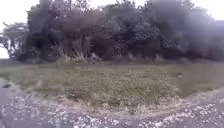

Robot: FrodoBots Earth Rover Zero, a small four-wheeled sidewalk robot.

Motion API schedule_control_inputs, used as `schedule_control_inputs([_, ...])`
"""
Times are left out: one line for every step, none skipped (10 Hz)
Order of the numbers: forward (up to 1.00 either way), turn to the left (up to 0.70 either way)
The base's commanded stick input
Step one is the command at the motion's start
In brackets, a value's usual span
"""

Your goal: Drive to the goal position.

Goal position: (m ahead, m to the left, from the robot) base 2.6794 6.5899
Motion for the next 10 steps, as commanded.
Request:
schedule_control_inputs([0.0,1.0])
schedule_control_inputs([0.0,1.0])
schedule_control_inputs([0.0,1.0])
schedule_control_inputs([0.0,1.0])
schedule_control_inputs([0.0,1.0])
schedule_control_inputs([0.0,1.0])
schedule_control_inputs([0.0,1.0])
schedule_control_inputs([0.0,1.0])
schedule_control_inputs([0.0,1.0])
schedule_control_inputs([0.0,1.0])
